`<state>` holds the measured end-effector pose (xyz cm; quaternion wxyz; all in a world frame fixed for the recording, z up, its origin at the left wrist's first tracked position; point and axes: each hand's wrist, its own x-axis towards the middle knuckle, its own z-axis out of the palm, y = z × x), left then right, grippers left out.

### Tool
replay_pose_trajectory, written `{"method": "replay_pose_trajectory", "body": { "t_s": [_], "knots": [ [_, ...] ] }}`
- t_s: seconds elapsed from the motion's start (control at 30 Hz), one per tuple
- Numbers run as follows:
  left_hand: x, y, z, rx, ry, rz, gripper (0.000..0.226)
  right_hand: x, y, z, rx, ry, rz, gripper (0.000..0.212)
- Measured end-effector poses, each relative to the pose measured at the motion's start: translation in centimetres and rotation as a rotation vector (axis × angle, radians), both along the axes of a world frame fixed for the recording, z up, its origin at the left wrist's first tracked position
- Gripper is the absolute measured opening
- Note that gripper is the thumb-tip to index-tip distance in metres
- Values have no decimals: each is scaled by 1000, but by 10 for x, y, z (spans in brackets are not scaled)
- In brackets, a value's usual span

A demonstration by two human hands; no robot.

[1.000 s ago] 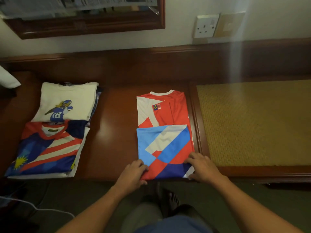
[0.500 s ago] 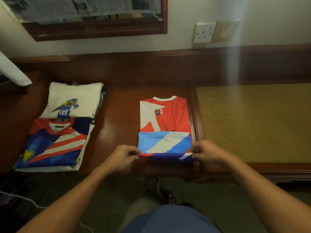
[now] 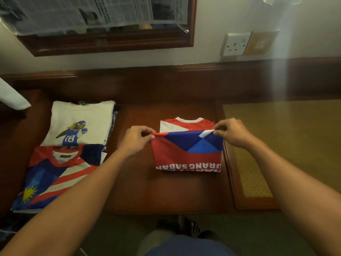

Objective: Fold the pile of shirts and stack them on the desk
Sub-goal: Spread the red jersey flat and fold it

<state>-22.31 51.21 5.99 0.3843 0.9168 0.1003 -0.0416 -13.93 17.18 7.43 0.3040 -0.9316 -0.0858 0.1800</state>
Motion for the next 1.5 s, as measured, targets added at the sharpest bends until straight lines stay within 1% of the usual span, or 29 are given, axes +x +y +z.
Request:
{"method": "replay_pose_trajectory", "body": {
  "t_s": [0.23,0.37,0.47,0.5,0.57,0.67,0.73,0.77,0.83,0.9,0.93,1.0,1.1,1.3,1.4,1.5],
  "knots": [
    [82,10,-34,14,55,13,14,59,18,-34,-34,69,-146,12],
    [124,8,-63,-12,66,-30,9,86,23,-65,-58,146,-269,12],
    [148,3,-88,-9,93,-23,12,99,26,-87,-59,160,-347,12],
    [152,2,-97,7,95,-9,14,101,28,-94,-30,161,-374,14],
    [155,-4,-113,83,81,21,19,101,30,-107,-12,145,-391,24],
    [140,-23,-125,303,11,-26,28,85,38,-125,-141,2,-295,40],
    [121,-43,-129,325,-23,-126,38,63,47,-136,-219,-63,-178,49],
    [111,-53,-131,323,-20,-182,43,51,53,-142,-280,-88,-117,55],
    [91,-68,-144,355,10,-272,56,29,64,-153,-394,-202,-35,68],
    [74,-70,-161,418,56,-287,70,13,71,-166,-435,-266,7,73],
    [67,-68,-169,447,77,-281,74,7,72,-174,-440,-242,16,75],
    [56,-60,-181,488,89,-274,75,-2,74,-190,-440,-166,27,78],
    [50,-56,-188,503,93,-264,74,-4,74,-204,-456,-134,36,78],
    [52,-54,-183,536,94,-287,69,2,75,-203,-452,-148,75,79],
    [53,-56,-184,541,118,-265,69,7,73,-205,-453,-150,106,78],
    [59,-55,-176,560,112,-259,64,11,74,-194,-485,-167,97,77]
  ]
}}
